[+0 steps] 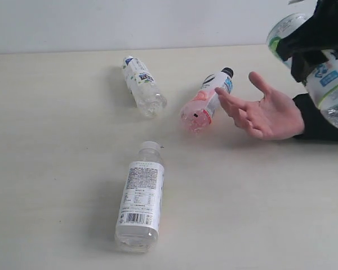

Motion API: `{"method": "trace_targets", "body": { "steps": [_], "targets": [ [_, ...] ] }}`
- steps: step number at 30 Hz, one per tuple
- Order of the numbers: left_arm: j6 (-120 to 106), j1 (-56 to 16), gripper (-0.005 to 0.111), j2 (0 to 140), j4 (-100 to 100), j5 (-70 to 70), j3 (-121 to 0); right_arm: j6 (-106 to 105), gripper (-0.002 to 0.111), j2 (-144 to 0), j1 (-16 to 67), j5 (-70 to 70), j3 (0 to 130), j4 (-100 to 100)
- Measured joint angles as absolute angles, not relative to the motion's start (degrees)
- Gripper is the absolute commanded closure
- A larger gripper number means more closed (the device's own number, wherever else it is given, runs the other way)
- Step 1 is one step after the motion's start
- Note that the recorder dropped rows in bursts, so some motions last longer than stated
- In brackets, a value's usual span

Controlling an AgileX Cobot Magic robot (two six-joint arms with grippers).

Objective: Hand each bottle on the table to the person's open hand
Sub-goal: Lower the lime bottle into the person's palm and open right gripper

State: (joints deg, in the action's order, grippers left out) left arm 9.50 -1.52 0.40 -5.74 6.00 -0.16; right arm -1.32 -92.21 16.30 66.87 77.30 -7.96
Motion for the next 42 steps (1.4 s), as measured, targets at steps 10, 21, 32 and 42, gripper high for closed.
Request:
{"method": "trace_targets", "body": {
  "steps": [10, 21, 32, 42],
  "targets": [
    [9.5, -1.5, 0.107, 0.4, -5.7, 6.0, -0.2, -1.2, 0.108, -103.6, 16.2, 60.3, 77.3, -2.9],
    [9.5, -1.5, 0.107, 0.4, -5.7, 6.0, -0.2, -1.2, 0.108, -108.4, 16.2, 56.7, 77.3, 3.9],
    [9.5, -1.5, 0.107, 0.4, -5.7, 6.0, -0.2, -1.2, 0.056, -109.6, 16.2, 56.9, 77.3, 4.2],
    [9.5, -1.5, 0.107, 0.4, -5.7, 6.0, -0.2, -1.2, 0.033, -109.6, 16.2, 56.9, 77.3, 4.4]
  ]
}}
